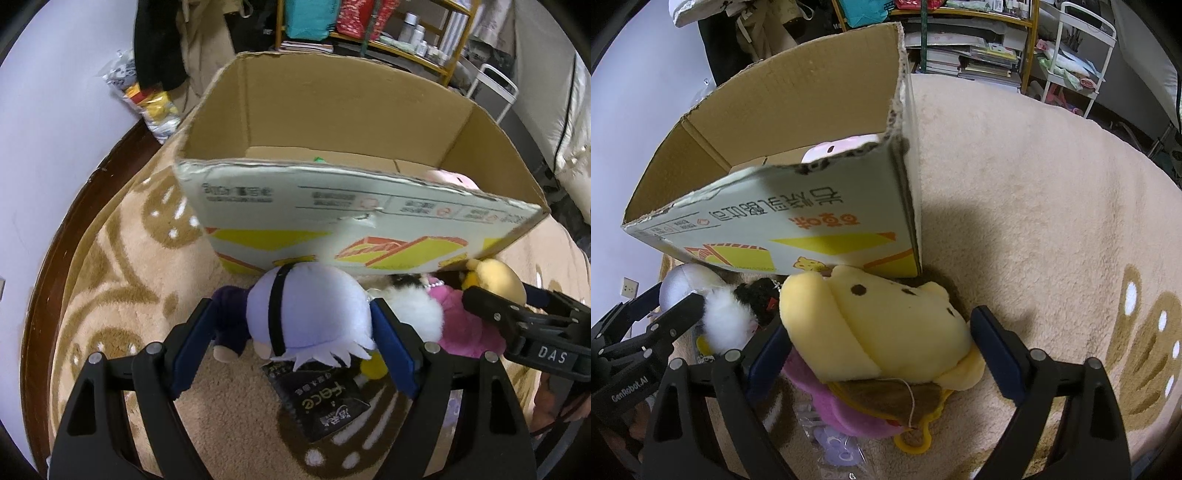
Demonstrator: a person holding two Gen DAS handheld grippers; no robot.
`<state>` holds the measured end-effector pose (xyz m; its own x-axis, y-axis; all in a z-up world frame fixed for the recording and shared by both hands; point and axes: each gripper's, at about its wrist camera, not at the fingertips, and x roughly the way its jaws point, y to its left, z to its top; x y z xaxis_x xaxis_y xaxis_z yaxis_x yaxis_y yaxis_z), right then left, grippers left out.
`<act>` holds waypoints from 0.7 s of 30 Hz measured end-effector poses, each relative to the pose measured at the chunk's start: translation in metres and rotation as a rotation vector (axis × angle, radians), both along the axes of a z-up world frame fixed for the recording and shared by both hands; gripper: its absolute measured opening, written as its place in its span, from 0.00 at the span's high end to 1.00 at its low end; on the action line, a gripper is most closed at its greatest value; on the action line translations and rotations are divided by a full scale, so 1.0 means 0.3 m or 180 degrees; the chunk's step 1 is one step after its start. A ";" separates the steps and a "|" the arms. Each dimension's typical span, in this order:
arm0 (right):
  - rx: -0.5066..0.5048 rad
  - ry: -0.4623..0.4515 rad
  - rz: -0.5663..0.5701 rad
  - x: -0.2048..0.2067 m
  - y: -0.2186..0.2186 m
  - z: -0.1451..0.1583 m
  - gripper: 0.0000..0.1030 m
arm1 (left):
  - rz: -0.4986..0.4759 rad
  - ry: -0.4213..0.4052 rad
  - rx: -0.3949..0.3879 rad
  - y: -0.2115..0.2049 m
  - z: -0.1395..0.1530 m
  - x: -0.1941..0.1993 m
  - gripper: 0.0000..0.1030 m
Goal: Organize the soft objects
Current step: 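Close the left tool on the white-haired doll while the right tool grips the yellow duck plush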
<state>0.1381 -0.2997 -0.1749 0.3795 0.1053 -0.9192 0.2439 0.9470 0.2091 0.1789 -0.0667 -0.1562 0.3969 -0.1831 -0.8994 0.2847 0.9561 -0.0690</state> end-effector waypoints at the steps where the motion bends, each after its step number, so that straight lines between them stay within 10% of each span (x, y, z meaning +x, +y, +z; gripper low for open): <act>1: 0.0004 0.0000 0.0000 -0.003 0.006 0.002 0.05 | 0.0005 0.0007 -0.0002 0.003 -0.003 -0.003 0.20; 21: 0.0037 -0.0003 0.0038 0.000 0.003 -0.004 0.09 | 0.0020 -0.0005 0.0097 -0.024 -0.005 -0.033 0.42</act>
